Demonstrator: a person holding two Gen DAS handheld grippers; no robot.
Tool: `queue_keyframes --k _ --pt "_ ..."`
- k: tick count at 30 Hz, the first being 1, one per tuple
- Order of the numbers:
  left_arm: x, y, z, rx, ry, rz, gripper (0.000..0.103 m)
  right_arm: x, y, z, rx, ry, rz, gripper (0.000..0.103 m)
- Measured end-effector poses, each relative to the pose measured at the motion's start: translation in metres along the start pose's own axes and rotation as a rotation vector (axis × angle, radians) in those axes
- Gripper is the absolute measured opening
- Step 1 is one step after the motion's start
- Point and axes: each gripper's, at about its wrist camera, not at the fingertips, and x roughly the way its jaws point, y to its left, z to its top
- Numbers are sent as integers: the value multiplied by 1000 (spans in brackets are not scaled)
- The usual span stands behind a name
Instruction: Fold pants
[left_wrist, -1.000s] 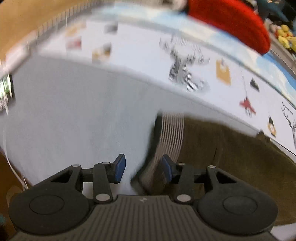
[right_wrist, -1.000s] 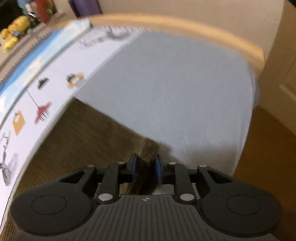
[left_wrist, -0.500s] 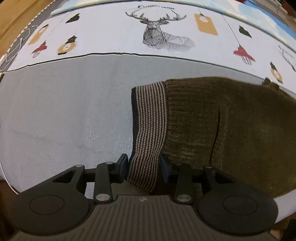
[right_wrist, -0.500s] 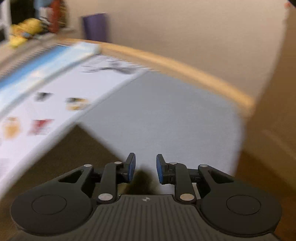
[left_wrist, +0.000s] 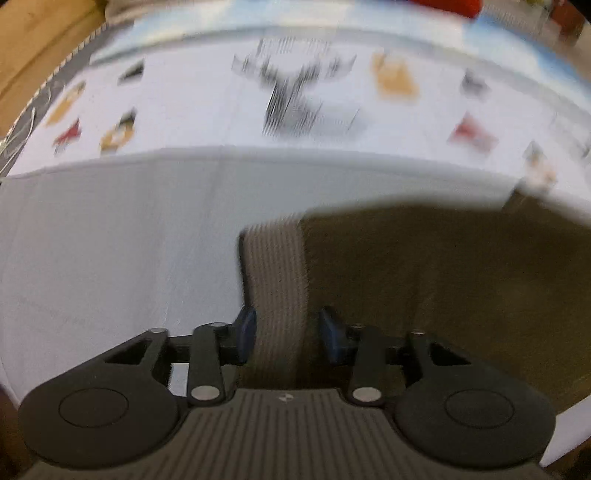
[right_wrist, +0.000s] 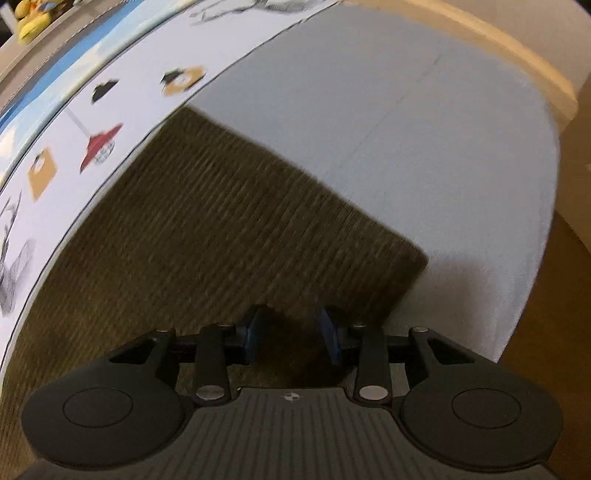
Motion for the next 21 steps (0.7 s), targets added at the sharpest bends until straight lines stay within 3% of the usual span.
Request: queue_keyframes --k 3,6,9,11,12,13,17,21 --pt "0 9 3 -40 5 -14 58 -10 16 0 -12 -59 -56 38" --pt "-16 11 4 -55 -70 -33 54 -28 43 1 -46 -139 40 38" --pt "-25 10 7 -50 -135 -112 54 -52 90 -7 -184 -261 160 38" --pt "0 10 1 -29 13 -54 53 -64 120 -9 -279 -312 245 31" --pt "11 9 -2 0 70 -31 55 -70 138 -14 -326 -330 304 12" --pt "12 10 -3 7 68 -34 54 -74 156 -19 -373 -333 367 2" --pt "8 13 -2 -11 63 -44 54 -89 220 -47 -505 -272 601 2" --pt "11 15 -4 -25 65 -42 58 -93 295 -90 -656 -103 817 6"
